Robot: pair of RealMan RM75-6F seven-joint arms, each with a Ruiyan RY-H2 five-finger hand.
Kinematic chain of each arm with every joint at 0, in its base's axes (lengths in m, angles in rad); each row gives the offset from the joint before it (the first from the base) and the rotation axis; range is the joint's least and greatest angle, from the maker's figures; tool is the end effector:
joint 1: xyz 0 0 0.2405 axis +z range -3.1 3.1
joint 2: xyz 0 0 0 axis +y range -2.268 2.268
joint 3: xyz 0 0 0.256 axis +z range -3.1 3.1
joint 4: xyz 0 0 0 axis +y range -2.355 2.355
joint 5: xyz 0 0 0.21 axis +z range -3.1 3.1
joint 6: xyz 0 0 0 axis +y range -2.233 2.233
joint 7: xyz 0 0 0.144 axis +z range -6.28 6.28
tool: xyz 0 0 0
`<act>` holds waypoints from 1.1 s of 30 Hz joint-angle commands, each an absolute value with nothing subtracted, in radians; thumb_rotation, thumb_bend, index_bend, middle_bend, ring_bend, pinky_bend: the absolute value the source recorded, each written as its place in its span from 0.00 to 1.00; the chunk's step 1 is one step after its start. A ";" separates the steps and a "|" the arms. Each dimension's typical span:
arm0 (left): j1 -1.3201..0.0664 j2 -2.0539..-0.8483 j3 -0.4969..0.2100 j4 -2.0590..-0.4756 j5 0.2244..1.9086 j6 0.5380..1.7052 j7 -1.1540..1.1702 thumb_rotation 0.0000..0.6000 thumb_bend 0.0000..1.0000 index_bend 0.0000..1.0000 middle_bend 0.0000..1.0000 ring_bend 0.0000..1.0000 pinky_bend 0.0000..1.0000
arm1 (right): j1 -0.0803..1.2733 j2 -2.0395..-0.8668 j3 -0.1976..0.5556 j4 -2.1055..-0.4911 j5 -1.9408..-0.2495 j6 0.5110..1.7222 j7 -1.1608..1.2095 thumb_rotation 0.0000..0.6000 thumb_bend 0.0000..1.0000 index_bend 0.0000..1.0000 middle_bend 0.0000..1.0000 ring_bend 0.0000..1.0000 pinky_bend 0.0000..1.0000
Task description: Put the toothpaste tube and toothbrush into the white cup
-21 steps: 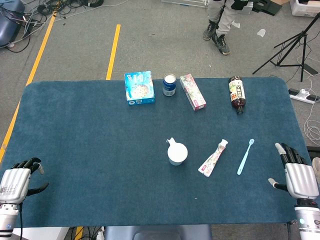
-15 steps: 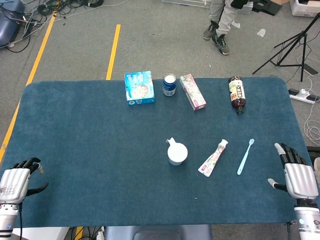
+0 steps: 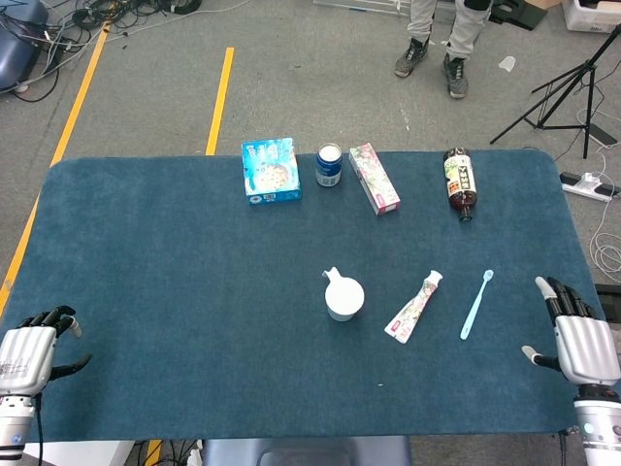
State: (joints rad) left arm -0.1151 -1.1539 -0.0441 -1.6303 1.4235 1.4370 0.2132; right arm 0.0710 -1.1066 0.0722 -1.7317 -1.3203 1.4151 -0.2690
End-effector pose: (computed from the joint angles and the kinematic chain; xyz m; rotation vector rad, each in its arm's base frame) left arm -0.3117 0.1882 0.1427 -1.4283 -0.8382 -0.7382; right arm -0.3154 -0.1772 0.1534 1.3367 -0.9195 0.6561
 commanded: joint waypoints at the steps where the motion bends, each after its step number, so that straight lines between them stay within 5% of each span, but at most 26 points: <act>1: -0.112 -1.151 -0.040 -1.635 1.437 1.446 0.207 1.00 0.11 0.53 0.33 0.36 0.41 | 0.072 -1.110 0.071 -1.731 -1.329 1.420 -0.273 1.00 0.03 0.00 0.11 0.12 0.28; 6: -0.112 -1.146 -0.044 -1.633 1.429 1.443 0.193 1.00 0.11 0.53 0.33 0.36 0.41 | 0.079 -1.120 0.077 -1.717 -1.338 1.420 -0.266 1.00 0.03 0.03 0.14 0.14 0.31; 12: -0.113 -1.143 -0.046 -1.631 1.421 1.437 0.189 1.00 0.11 0.53 0.33 0.36 0.41 | 0.085 -1.131 0.081 -1.679 -1.434 1.473 -0.220 1.00 0.05 0.16 0.28 0.36 0.65; 19: -0.100 -1.134 -0.047 -1.640 1.426 1.462 0.183 1.00 0.11 0.53 0.33 0.36 0.41 | 0.138 -1.051 0.088 -1.767 -1.512 1.440 -0.303 1.00 0.05 0.22 0.50 0.64 0.87; 33: -0.075 -1.119 -0.050 -1.653 1.412 1.490 0.179 1.00 0.11 0.53 0.33 0.36 0.41 | 0.333 -0.948 0.156 -1.963 -1.466 1.194 -0.465 1.00 0.05 0.29 0.89 0.98 1.00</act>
State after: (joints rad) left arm -0.0760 -1.1199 -0.0499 -1.6518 1.4123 1.4895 0.1799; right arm 0.3070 -0.9522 0.1403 -1.9430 -1.4847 1.2222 -0.4385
